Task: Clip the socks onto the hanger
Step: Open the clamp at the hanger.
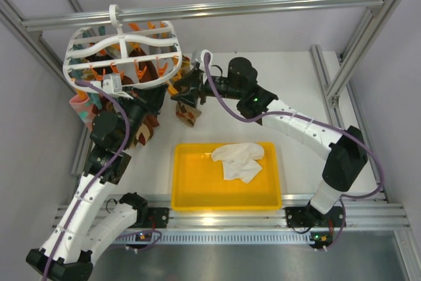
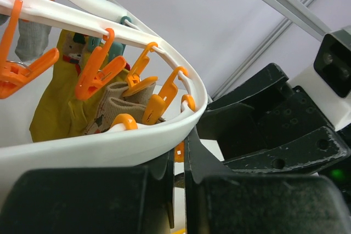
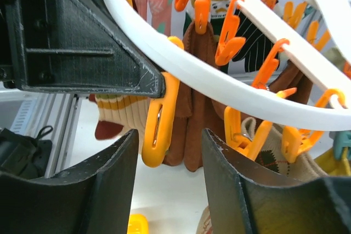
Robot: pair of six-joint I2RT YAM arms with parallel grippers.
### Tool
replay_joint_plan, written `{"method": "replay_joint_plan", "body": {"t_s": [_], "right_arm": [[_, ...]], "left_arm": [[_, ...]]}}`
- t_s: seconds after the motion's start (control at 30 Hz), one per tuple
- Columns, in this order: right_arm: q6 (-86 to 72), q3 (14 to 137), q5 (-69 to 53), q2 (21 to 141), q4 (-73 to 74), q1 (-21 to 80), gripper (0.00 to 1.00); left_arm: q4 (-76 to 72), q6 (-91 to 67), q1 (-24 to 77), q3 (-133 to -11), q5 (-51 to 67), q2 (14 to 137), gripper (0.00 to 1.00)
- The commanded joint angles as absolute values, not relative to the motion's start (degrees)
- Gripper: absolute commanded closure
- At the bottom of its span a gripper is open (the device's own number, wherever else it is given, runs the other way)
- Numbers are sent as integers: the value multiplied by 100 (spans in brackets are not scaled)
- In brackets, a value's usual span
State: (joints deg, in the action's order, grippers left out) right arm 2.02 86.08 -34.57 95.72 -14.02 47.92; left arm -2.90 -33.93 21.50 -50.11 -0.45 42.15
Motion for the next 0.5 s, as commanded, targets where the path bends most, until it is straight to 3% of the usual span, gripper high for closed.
{"method": "replay_joint_plan", "body": {"t_s": [0.0, 0.27, 0.33, 0.47], "right_arm": [[299, 8974, -3498, 9703, -1362, 4948, 52], [290, 9044, -3375, 9835, -1538, 4992, 66], [255, 9053, -3323, 9861, -1626, 5010, 74], [264, 9097, -3156, 9896, -1617, 5062, 73]], "left_arm": [[-334, -3261, 2065, -5027, -237, 4342, 100], [-325, -3261, 2065, -4992, -193, 4315, 100], [-317, -3252, 2065, -4983, -185, 4316, 100], [-325, -3261, 2065, -4975, -141, 4324, 100]]}}
